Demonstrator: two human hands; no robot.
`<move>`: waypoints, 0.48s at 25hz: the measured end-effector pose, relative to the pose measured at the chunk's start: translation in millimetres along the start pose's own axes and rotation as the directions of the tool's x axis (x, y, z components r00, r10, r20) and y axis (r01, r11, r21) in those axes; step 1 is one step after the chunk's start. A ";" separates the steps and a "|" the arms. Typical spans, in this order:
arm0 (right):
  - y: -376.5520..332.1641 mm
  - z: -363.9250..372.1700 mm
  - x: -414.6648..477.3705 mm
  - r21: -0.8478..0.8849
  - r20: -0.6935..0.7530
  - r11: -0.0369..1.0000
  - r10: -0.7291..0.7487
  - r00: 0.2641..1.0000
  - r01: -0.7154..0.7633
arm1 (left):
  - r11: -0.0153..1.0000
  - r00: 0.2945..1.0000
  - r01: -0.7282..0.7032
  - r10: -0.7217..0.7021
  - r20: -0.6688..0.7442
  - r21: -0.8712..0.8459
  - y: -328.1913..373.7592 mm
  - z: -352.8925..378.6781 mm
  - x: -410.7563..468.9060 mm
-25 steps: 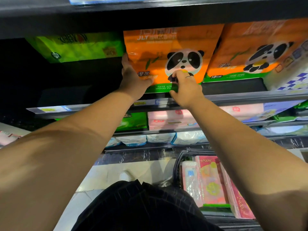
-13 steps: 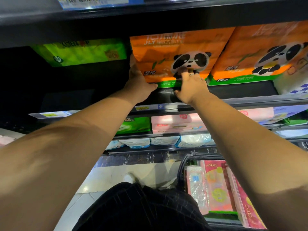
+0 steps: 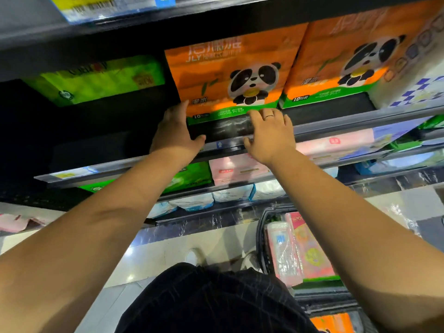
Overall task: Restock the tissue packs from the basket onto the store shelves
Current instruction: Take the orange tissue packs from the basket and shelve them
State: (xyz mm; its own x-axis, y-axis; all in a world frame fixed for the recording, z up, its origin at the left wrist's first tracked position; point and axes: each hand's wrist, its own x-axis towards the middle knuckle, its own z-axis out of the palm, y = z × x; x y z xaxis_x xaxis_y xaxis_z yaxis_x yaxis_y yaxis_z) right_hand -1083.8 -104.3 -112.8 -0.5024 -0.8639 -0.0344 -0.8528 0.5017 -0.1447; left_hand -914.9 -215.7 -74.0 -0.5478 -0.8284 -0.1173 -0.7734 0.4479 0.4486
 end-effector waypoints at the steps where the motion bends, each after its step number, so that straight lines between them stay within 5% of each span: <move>1: -1.6 2.3 -14.8 0.005 -0.007 1.000 0.028 1.000 -0.028 | 0.998 0.999 -0.050 0.049 0.025 0.033 -2.4 -0.2 -5.8; 7: -21.1 11.4 -105.7 0.027 -0.017 0.970 0.242 0.970 -0.242 | 0.852 0.871 -0.485 0.451 0.195 0.198 -17.2 12.6 -45.6; 12: -47.6 25.9 -188.7 0.044 -0.016 0.860 0.509 0.861 -0.508 | 0.602 0.595 -0.793 0.736 0.323 0.091 -21.6 33.5 -78.0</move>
State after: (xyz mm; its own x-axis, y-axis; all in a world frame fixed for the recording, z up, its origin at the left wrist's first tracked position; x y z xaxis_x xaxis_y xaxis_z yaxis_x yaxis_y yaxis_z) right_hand -944.7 33.7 -125.0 -0.8687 -0.4876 -0.0870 -0.4723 0.8684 -0.1508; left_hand -866.2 -149.5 -104.3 -0.9982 -0.0548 -0.0259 -0.0598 0.9573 0.2828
